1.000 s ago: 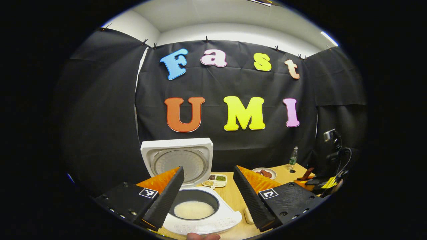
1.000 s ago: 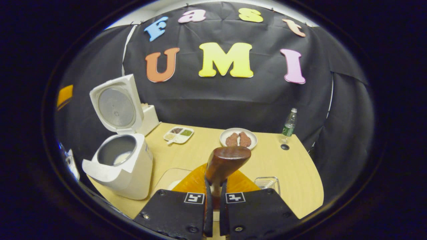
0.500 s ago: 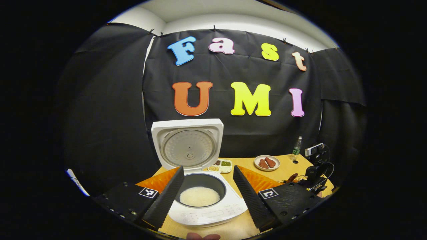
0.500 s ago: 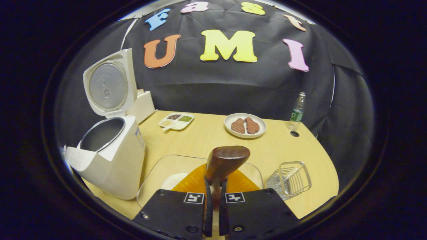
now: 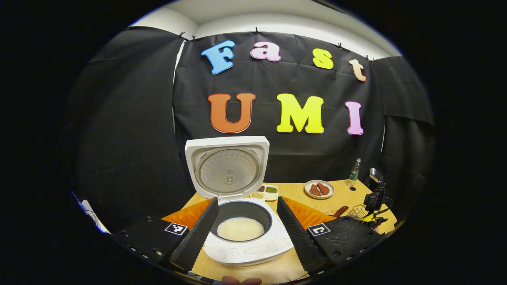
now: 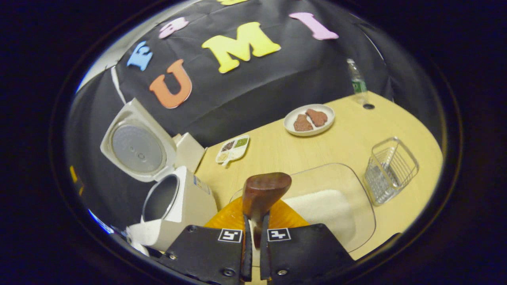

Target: Close the left gripper, press the button to open the rice cooker; take a wooden spoon from the chopstick holder with the right hand, scoop a spoonful of rice and pour it into the rice cooker, then put the wooden spoon back into the chopstick holder.

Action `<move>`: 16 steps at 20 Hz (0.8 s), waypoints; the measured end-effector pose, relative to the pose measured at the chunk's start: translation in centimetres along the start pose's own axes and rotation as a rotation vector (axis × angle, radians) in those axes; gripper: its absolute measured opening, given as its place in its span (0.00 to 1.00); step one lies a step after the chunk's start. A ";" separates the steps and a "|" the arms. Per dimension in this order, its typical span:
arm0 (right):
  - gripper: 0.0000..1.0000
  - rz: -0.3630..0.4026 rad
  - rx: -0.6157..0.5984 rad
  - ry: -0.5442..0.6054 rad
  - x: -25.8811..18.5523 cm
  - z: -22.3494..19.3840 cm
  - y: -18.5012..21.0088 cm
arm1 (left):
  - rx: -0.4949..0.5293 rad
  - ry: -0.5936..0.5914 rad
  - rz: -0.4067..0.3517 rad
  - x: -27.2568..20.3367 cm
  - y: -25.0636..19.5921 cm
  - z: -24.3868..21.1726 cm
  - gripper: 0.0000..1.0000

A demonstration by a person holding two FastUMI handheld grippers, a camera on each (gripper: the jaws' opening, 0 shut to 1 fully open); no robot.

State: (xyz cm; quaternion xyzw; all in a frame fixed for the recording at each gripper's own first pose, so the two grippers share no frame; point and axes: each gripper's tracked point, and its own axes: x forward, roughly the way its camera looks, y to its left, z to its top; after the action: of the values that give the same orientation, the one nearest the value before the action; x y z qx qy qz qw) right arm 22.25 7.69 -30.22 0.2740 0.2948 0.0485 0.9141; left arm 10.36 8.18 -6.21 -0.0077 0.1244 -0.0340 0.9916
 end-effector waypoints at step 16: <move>0.10 0.080 0.606 -0.217 -7.1 7.3 -6.7 | 0.019 -0.009 -0.054 -0.9 -3.3 0.6 0.94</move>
State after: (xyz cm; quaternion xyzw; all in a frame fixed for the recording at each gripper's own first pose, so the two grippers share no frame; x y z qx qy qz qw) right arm 20.01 -3.25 -25.20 0.5487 0.1859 -0.0353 0.8143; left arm 9.39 4.97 -5.34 -0.0017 0.1195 -0.0618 0.9909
